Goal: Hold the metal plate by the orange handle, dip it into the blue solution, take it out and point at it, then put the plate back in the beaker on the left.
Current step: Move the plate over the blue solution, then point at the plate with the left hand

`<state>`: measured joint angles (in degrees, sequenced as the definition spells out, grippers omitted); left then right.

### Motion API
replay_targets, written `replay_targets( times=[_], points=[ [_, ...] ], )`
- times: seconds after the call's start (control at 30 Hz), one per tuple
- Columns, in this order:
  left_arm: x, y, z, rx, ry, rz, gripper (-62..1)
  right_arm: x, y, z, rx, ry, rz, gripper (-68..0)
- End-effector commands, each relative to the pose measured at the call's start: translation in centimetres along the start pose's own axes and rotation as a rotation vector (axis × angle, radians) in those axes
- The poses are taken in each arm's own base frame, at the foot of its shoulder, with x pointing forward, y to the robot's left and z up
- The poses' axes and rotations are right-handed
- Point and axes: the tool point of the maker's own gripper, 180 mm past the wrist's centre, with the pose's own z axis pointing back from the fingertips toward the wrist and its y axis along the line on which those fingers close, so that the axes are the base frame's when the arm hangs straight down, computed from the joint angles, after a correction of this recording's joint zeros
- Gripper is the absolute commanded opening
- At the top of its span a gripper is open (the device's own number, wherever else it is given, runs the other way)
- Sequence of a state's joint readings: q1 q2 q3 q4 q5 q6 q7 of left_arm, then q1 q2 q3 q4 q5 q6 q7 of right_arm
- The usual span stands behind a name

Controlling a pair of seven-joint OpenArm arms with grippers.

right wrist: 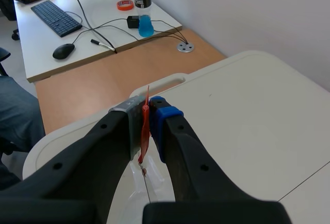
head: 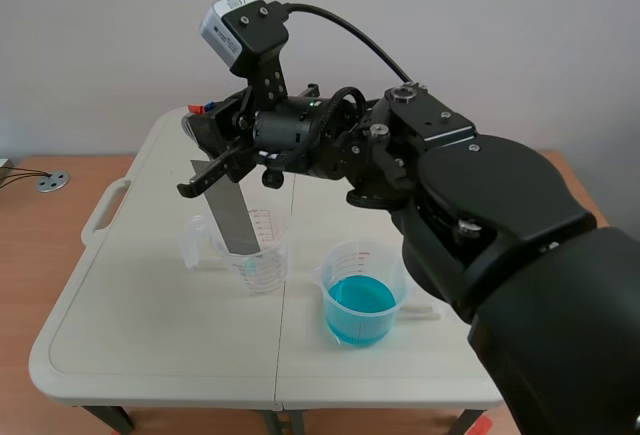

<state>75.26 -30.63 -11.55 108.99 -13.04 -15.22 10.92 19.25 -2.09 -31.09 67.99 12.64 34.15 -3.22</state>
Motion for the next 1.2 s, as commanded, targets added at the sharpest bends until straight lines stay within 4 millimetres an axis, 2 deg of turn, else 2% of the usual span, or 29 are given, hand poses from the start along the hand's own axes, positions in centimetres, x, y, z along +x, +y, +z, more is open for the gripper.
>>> replay_targets(
  times=[0.0, 0.17, 0.33, 0.73, 0.9, 1.17],
  points=[
    [0.4, -0.2, 0.1, -0.007, -0.013, 0.002, -59.3, 2.0, 0.0, 0.0, 0.000, -0.051, 0.036, -66.2],
    [0.3, -0.2, 0.1, -0.007, -0.012, 0.002, -59.3, 3.1, 0.9, 0.5, -0.004, -0.061, 0.118, -66.2],
    [0.3, -0.2, 0.1, -0.007, -0.012, 0.001, -59.3, 5.2, 1.7, 1.4, -0.014, -0.095, 0.184, -66.2],
    [0.4, -0.3, 0.1, -0.011, -0.012, 0.001, -59.3, 9.6, 2.1, 4.1, -0.083, -0.155, 0.263, -66.2],
    [0.6, -0.2, 0.0, -0.011, -0.020, -0.002, -59.3, 10.4, 2.4, 5.2, -0.099, -0.163, 0.291, -66.2],
    [3.2, 1.7, -0.9, 0.031, -0.097, -0.039, -59.3, 10.6, 2.9, 7.3, -0.103, -0.169, 0.331, -66.2]
  ],
)
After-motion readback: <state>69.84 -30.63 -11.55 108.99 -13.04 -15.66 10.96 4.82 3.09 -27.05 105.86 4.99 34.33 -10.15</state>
